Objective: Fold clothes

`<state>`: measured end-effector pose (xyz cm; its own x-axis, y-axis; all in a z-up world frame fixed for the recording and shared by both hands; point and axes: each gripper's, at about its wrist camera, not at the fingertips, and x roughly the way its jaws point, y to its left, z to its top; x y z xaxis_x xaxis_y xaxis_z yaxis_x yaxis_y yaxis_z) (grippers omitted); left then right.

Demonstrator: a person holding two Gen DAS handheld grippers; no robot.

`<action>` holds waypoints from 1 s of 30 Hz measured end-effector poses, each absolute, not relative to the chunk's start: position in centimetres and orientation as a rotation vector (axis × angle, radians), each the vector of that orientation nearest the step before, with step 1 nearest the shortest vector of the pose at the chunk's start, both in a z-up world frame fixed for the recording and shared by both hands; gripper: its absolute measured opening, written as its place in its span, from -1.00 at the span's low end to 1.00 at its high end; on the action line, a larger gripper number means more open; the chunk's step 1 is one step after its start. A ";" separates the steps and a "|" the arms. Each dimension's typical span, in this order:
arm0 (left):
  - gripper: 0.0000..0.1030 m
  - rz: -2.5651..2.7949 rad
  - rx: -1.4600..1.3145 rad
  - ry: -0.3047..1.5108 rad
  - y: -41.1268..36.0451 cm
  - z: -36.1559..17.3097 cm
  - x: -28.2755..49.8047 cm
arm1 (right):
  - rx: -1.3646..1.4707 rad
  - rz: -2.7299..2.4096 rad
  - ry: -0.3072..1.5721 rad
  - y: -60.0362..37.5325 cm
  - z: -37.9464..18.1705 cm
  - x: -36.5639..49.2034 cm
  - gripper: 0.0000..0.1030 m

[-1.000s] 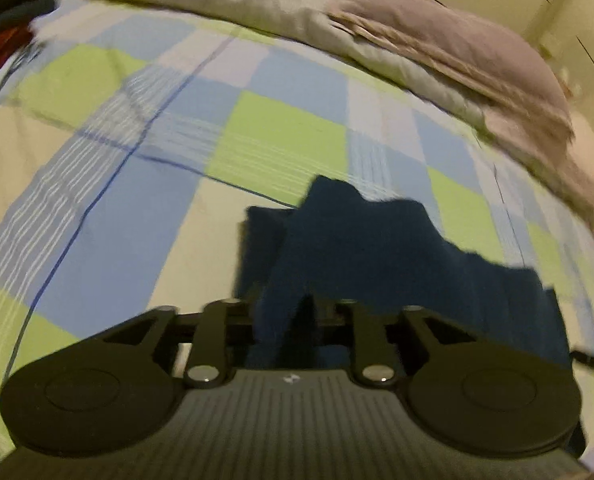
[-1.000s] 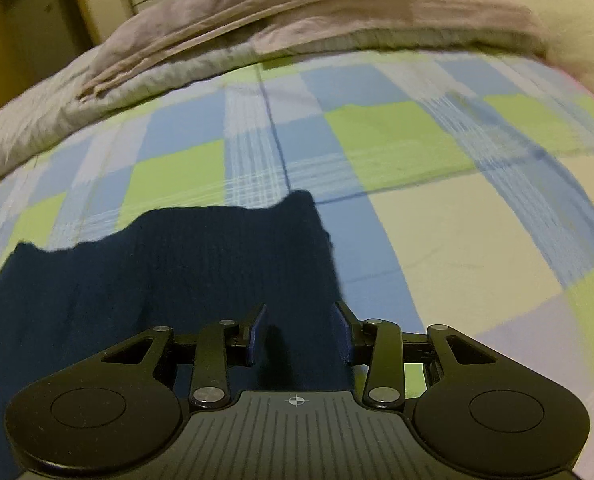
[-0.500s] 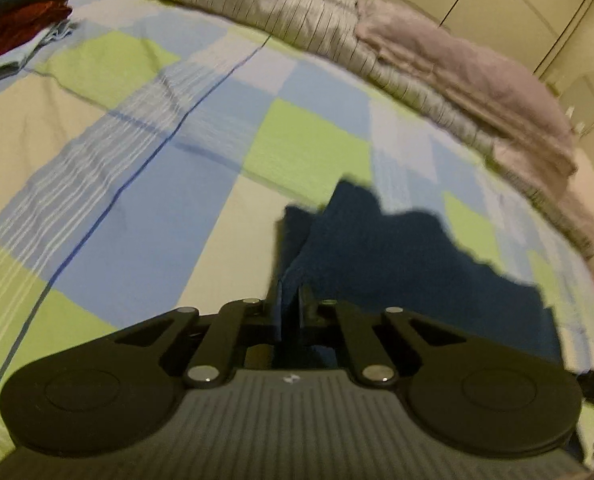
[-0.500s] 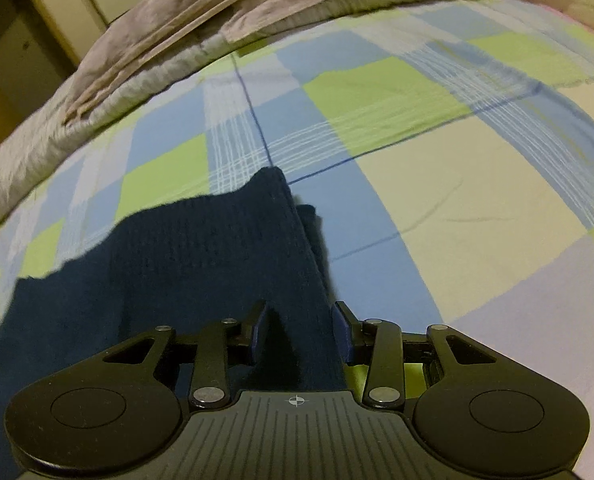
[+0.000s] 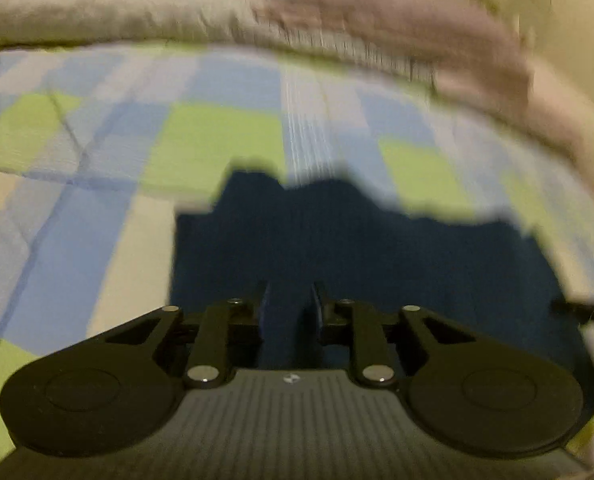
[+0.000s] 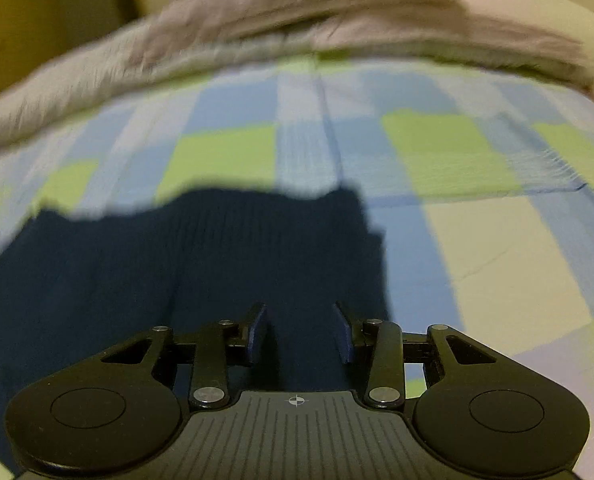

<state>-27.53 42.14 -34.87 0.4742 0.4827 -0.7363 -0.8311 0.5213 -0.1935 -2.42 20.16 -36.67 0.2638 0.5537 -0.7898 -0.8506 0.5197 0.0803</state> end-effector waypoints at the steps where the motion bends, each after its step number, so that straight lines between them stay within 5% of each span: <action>1: -0.86 0.885 -0.604 0.651 42.3 -35.2 -27.9 | -0.405 0.985 0.861 20.0 -36.9 -2.3 -0.24; 5: -0.88 1.028 -0.760 0.568 42.2 -33.4 -30.9 | -0.358 0.913 0.886 18.7 -35.7 -0.3 -0.23; 7: -0.56 1.080 -0.845 0.526 40.3 -32.4 -32.5 | -0.266 0.882 0.950 16.2 -34.6 0.8 -0.23; 9: -0.52 1.101 -0.987 0.465 36.9 -32.0 -33.5 | -0.141 0.857 1.037 13.0 -33.8 2.0 -0.22; 10: -0.46 1.107 -1.074 0.429 35.2 -32.0 -34.5 | -0.057 0.842 1.101 10.7 -33.9 2.7 -0.16; 12: -0.37 1.124 -1.233 0.365 31.4 -32.2 -35.5 | 0.067 0.782 1.204 7.1 -34.0 3.3 0.26; 15: -0.31 1.176 -1.409 0.257 27.2 -34.1 -36.2 | 0.211 0.670 1.320 1.9 -34.9 3.3 0.26; 23: -0.33 1.251 -1.550 -0.025 26.1 -38.8 -36.4 | 0.601 0.654 1.480 -0.4 -38.9 3.2 0.26; 24: -0.61 1.243 -1.544 -0.008 26.5 -39.2 -36.4 | 0.584 0.645 1.474 0.1 -39.1 3.2 0.24; 25: -0.83 1.231 -1.539 0.009 27.0 -39.5 -36.4 | 0.570 0.634 1.461 0.4 -39.2 3.3 0.17; 26: -0.84 1.219 -1.527 0.022 27.3 -39.6 -36.5 | 0.560 0.624 1.446 0.6 -39.3 3.3 -0.43; 27: -0.85 1.207 -1.514 0.033 27.5 -39.5 -36.7 | 0.549 0.618 1.443 0.5 -39.3 3.2 -0.69; 30: -0.87 1.176 -1.470 0.071 28.2 -38.9 -37.4 | 0.513 0.620 1.423 0.1 -38.6 2.6 -0.77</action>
